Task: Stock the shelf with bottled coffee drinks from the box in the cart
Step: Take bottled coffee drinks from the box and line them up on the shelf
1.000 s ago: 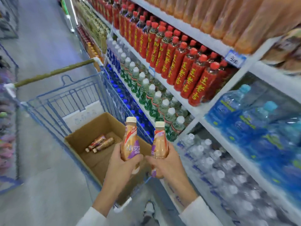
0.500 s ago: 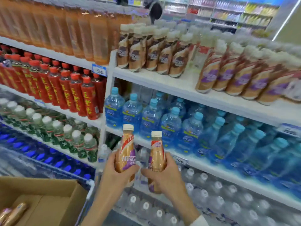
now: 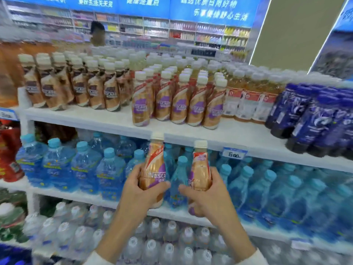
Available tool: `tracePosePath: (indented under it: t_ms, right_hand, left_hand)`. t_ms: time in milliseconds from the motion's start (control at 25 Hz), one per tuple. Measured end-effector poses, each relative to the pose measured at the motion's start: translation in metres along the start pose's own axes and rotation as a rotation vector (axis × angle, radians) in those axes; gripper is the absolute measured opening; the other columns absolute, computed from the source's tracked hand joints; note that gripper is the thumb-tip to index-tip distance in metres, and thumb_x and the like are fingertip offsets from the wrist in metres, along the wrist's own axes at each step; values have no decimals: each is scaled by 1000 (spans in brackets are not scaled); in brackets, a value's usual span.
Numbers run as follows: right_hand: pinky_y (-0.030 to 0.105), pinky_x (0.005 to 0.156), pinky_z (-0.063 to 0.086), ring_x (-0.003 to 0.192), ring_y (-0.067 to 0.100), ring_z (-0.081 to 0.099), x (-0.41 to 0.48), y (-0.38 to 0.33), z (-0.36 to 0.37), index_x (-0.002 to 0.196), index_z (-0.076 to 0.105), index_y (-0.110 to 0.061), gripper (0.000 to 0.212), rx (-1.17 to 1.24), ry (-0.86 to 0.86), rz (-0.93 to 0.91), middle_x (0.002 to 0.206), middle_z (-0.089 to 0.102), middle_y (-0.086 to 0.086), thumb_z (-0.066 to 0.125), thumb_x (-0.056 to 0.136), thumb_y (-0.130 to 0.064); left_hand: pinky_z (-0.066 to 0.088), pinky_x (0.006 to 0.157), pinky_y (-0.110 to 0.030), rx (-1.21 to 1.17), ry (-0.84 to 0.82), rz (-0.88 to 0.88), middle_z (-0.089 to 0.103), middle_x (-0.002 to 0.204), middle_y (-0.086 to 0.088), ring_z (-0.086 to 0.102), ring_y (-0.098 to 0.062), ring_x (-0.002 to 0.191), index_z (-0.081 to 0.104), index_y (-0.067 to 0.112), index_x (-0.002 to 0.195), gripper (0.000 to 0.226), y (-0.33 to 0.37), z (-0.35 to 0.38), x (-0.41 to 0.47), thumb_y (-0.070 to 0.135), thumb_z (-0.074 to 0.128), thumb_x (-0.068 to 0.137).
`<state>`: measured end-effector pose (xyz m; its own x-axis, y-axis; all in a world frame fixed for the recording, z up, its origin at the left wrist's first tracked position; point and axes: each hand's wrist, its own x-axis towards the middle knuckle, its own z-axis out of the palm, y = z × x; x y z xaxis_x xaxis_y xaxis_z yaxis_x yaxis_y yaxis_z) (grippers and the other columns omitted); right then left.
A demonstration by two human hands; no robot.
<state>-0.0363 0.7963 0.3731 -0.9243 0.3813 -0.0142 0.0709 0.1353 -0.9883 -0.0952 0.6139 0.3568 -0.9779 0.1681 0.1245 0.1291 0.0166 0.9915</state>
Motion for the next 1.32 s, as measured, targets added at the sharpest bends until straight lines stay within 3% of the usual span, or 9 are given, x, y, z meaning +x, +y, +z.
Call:
tracePosePath:
  t_ms: [120,240,440,680,800,880,1000,1120,1320]
  right_hand:
    - [40,46,56,49,19,55,25,-26,-27,91,55,-31,45,-20,29,-64,73,59,9,93,67,-23]
    - [40,44,55,47,16,56,55,-56,-40,98,54,-26,49,-10,51,-160,76,59,9,92,68,-20]
    - [11,39,44,55,-4,62,110,-92,-43,100,54,-30,51,-47,165,-316,79,69,-7,92,67,-23]
    - [12,65,55,84,-11,64,144,-80,-33,104,49,-45,61,-41,326,-377,93,63,-37,92,62,-37]
    - [45,73,64,84,7,69,153,-64,-30,107,50,-42,60,-33,377,-342,94,68,-22,90,62,-40]
    - [51,74,63,87,13,70,156,-62,-30,112,50,-38,64,-41,374,-335,100,69,-13,90,62,-43]
    - [45,81,63,101,9,67,154,-60,-34,126,44,-37,83,-65,363,-323,118,63,-12,93,60,-48]
    - [29,88,55,111,5,55,145,-52,-39,135,34,-36,101,-228,506,-325,124,47,-14,87,55,-66]
    - [25,88,52,105,9,56,143,-41,-35,123,34,-33,86,-324,533,-310,118,48,-11,90,62,-55]
  left_hand:
    - [56,64,-19,-42,-12,60,75,86,7,71,-6,73,66,36,104,52,31,30,26,40,92,59]
    - [57,68,-17,-46,-33,147,76,92,10,73,-6,81,64,50,95,44,58,51,65,49,89,59]
    - [53,68,-9,37,-89,273,72,98,18,69,5,87,46,31,120,59,77,71,127,33,88,79]
    - [55,91,-18,72,-108,277,59,127,14,61,11,108,34,29,136,75,64,80,167,32,85,82]
    - [53,101,-28,74,-127,272,59,129,16,61,6,112,36,32,137,75,47,79,174,36,85,81]
    - [52,102,-31,69,-133,267,61,128,18,61,4,114,38,33,140,77,41,78,175,39,86,80]
    - [53,103,-32,79,-122,260,61,128,20,61,4,115,42,33,141,82,37,75,174,41,89,74]
    - [53,101,-33,157,-27,289,53,134,8,56,-10,121,41,33,139,93,33,73,168,48,93,64]
    - [52,79,-16,201,129,309,54,114,15,59,3,101,40,35,119,85,34,73,161,48,97,57]
